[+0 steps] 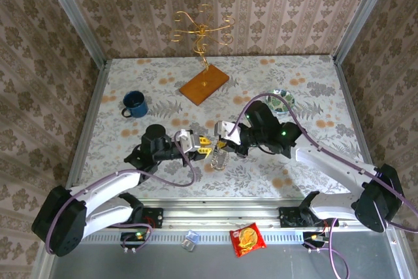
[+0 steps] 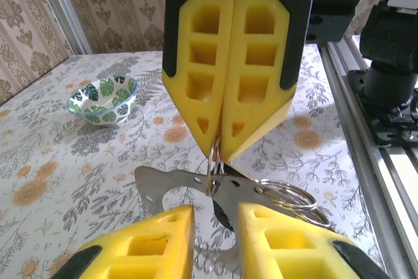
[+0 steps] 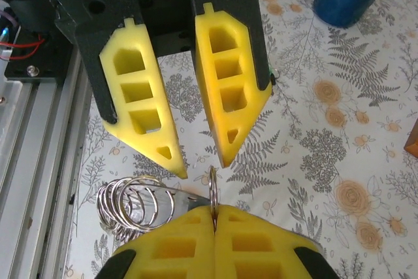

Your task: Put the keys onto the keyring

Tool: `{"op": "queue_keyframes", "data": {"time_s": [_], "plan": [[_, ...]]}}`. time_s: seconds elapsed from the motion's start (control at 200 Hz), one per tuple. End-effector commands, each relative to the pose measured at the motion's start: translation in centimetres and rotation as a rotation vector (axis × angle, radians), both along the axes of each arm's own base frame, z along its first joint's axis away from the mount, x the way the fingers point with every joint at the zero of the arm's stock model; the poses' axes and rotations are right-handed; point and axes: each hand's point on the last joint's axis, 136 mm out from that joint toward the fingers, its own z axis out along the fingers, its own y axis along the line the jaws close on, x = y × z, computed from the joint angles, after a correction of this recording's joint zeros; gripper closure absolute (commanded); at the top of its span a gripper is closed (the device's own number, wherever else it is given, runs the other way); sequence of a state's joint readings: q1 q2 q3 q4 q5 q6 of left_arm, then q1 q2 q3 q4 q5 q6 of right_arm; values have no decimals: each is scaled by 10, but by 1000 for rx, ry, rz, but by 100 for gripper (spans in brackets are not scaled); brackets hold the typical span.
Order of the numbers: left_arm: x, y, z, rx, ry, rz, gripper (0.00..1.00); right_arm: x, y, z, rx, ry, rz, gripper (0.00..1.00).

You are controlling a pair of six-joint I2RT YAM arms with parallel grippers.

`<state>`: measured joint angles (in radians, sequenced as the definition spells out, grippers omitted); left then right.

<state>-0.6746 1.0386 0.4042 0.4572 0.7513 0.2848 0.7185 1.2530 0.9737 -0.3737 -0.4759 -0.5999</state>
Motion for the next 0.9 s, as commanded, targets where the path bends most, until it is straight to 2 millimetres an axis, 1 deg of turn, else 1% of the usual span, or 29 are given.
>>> {"op": "queue_keyframes", "data": {"time_s": [0.0,0.13,0.415,0.515,0.605,0.675,0.72,0.78,0.895], "plan": [[0,-2,10,5,-48,-14,76,-2,-1,-1,-81,-31,37,100],[0,-5,12,-6,-44,-26,77,-2,2,-3,-122,-50,54,100],[0,-7,8,4,-26,-44,81,-7,17,9,-110,-73,97,100],[-1,-7,9,6,-30,-49,86,-10,21,11,-111,-73,113,100],[-2,-6,11,-1,-40,-49,94,-8,21,11,-111,-59,90,100],[-3,-6,12,-8,-44,-47,100,-3,18,15,-75,-42,48,82],[-4,-5,13,-15,-45,-47,100,0,15,17,-41,-23,21,75],[-5,-4,14,-22,-45,-48,100,1,11,18,-9,-2,-3,71],[-7,-4,16,-31,-48,-49,100,0,4,13,5,22,-24,71]]}}
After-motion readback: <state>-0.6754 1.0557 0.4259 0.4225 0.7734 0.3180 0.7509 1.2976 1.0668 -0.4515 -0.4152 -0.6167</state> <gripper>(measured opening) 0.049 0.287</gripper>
